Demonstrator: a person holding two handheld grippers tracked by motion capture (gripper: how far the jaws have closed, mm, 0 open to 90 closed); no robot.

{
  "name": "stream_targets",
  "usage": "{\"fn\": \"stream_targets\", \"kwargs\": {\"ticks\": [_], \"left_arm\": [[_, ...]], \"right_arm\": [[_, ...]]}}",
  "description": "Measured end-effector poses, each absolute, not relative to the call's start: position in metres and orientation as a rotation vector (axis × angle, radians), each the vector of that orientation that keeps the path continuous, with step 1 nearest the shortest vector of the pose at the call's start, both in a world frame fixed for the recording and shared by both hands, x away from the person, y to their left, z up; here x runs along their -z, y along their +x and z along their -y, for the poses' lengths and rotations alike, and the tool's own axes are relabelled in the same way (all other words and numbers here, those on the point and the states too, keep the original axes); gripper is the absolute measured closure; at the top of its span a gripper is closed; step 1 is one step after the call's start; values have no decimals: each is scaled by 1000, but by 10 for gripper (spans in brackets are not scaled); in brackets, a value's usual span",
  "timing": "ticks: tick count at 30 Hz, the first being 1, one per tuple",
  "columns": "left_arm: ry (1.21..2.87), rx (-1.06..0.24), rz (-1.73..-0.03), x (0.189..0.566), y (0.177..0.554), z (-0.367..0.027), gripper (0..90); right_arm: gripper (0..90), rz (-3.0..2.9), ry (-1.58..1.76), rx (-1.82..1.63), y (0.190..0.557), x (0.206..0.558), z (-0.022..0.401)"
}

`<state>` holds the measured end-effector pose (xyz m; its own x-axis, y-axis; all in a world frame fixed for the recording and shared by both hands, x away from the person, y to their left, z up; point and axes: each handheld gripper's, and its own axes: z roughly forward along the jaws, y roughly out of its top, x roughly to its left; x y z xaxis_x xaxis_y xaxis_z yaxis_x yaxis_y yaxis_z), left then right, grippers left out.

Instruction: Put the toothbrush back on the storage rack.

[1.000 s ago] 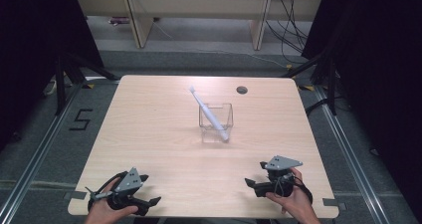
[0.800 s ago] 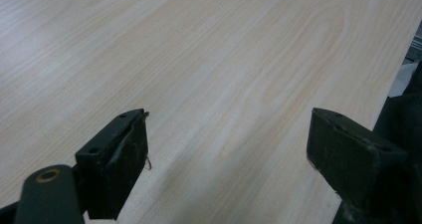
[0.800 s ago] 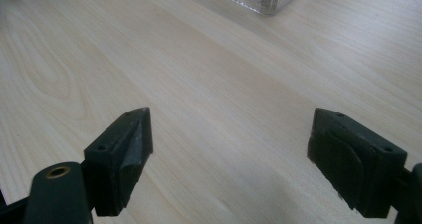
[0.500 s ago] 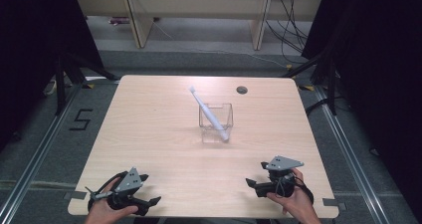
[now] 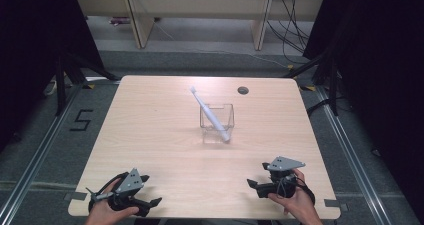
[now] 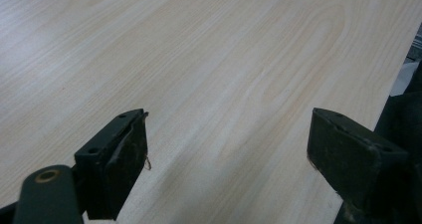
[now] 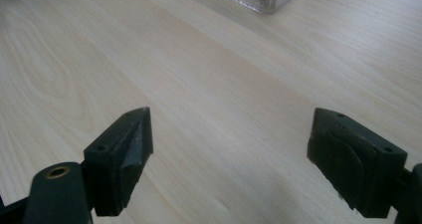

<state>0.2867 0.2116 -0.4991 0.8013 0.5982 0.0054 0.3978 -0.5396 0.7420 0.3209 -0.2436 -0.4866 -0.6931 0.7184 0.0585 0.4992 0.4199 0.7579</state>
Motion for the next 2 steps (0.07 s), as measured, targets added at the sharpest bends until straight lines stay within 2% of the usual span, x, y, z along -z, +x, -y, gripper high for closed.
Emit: {"fn": "stream_targets", "kwargs": {"ticks": [2], "left_arm": [[2211, -332, -732, 499, 287, -212, 156]], "right_arm": [[186, -2401, 1056, -1140, 321, 487, 244]]}}
